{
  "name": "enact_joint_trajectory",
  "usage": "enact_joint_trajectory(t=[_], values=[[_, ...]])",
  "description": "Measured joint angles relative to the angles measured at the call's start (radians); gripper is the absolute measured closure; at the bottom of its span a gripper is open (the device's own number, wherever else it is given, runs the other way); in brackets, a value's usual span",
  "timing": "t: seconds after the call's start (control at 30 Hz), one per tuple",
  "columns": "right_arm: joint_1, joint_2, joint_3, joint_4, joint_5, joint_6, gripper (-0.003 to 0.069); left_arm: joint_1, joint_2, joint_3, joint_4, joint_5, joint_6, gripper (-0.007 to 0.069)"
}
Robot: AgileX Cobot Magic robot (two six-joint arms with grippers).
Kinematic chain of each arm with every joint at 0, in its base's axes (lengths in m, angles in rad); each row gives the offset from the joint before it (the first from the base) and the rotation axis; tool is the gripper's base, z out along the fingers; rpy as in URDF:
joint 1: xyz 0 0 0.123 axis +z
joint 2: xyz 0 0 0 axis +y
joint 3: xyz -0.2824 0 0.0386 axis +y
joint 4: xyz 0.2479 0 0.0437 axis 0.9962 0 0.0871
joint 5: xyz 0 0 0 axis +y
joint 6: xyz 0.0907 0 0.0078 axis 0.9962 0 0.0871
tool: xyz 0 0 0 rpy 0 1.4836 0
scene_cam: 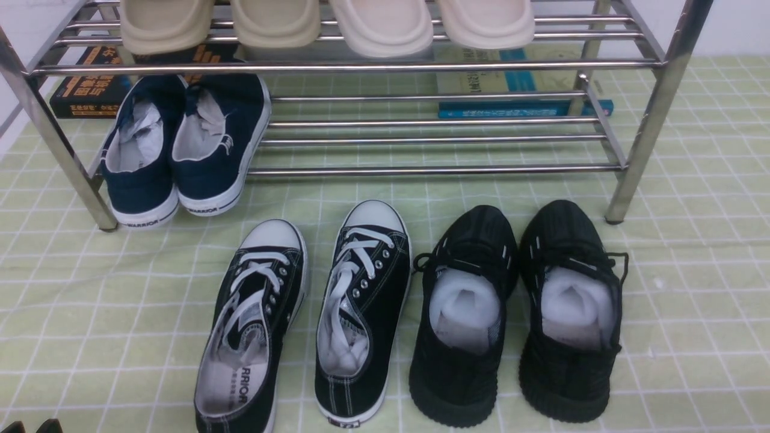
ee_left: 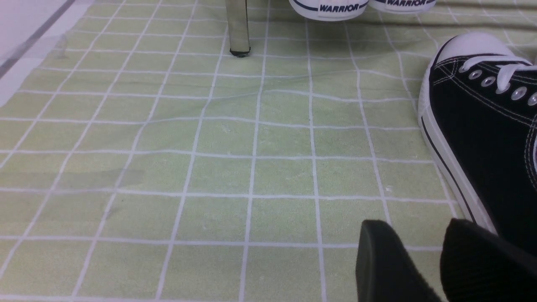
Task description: Take the shoes off the shelf with your hand from the green coffee tablecloth.
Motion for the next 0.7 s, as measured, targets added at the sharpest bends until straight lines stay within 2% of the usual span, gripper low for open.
enact_joint_trajectory(t=[0.7], values=[[0.0, 0.0, 0.0, 0.0, 0.0, 0.0, 0.0531, 0.0, 0.0, 0.0, 0.0, 0.0, 0.0, 0.0383]])
